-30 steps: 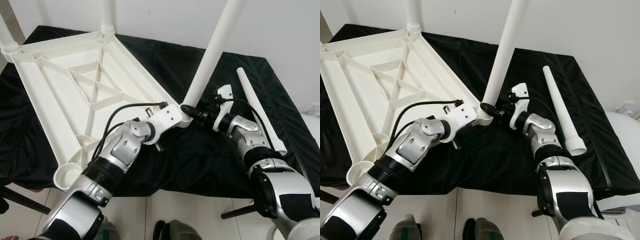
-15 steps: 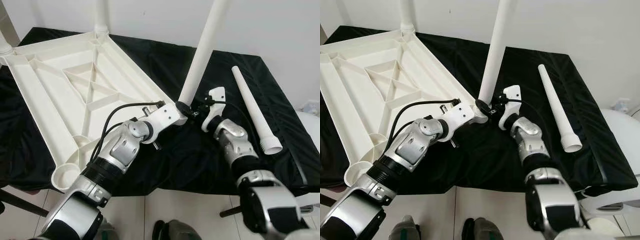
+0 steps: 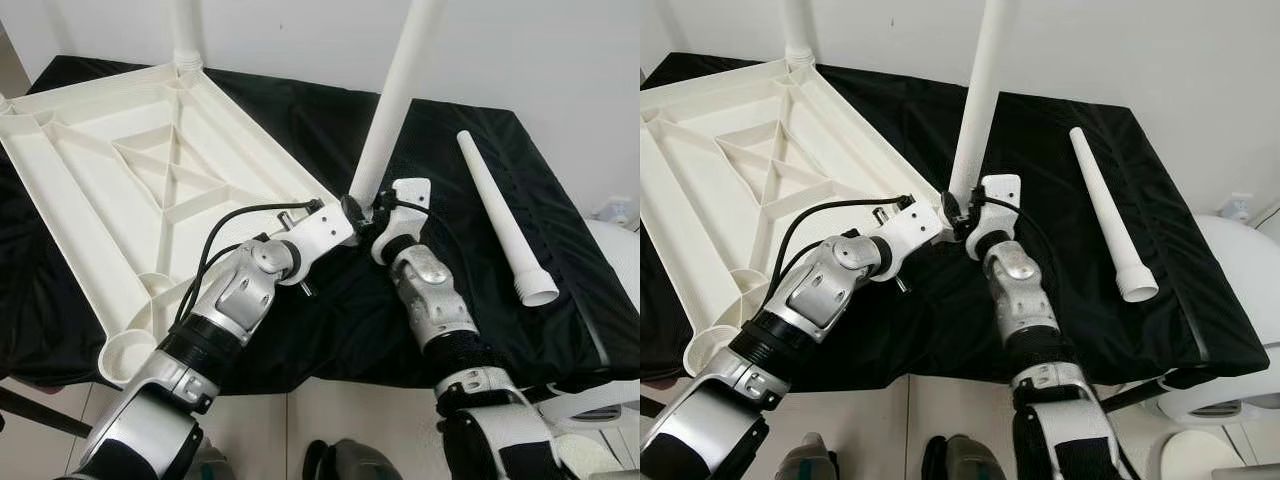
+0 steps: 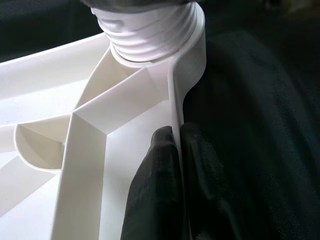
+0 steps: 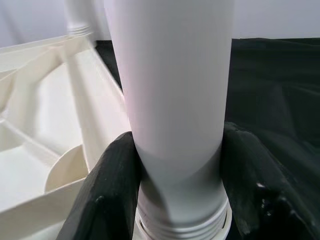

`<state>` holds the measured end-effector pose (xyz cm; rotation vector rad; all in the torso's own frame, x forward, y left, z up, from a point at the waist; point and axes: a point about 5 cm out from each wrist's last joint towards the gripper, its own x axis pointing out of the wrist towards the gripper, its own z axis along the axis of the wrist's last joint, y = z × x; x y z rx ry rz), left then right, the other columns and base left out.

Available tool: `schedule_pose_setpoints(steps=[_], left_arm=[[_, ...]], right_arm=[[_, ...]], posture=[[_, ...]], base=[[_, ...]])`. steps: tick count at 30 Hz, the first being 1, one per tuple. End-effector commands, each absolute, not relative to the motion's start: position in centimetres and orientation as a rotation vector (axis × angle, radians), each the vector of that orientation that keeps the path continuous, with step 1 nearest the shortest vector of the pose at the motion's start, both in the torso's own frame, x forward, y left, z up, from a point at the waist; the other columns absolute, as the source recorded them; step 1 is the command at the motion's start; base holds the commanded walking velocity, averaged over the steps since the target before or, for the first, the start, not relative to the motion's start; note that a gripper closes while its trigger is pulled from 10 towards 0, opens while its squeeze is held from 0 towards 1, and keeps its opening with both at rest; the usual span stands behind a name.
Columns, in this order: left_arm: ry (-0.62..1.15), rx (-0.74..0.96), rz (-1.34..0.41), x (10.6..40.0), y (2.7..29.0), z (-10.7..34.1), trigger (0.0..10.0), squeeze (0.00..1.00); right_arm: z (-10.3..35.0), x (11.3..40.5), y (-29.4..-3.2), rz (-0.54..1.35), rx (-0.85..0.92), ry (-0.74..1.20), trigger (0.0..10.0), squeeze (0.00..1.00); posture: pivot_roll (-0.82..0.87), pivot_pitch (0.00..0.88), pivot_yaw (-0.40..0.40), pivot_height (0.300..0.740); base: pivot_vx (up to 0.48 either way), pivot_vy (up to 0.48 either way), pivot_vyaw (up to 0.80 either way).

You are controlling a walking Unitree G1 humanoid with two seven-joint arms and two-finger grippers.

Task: Building children table

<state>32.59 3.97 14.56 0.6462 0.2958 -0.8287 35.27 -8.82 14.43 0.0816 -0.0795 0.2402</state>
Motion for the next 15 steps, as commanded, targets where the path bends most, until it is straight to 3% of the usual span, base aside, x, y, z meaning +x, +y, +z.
schedule_pose_setpoints(steps=[1, 9, 15], left_arm=[[0.276, 0.652, -0.943, 31.2, 1.8, 14.3, 10.0, 0.0], [0.275, 0.65, -0.94, 31.2, 1.8, 14.3, 10.0, 0.0], [0.277, 0.648, -0.938, 31.1, 1.8, 14.3, 10.0, 0.0]], right_arm=[[13.8, 35.2, -8.7, 0.179, 0.06, -0.033, 10.0, 0.0], [14.3, 34.2, -6.7, 0.143, 0.087, -0.047, 10.0, 0.0], [14.5, 34.1, -7.4, 0.124, 0.092, -0.057, 10.0, 0.0]], posture=[[0.08, 0.006, -0.138, 0.74], [0.09, 0.009, -0.144, 0.74], [0.09, 0.013, -0.145, 0.74]], base=[[0.0, 0.0, 0.0], [0.0, 0.0, 0.0], [0.0, 0.0, 0.0]])
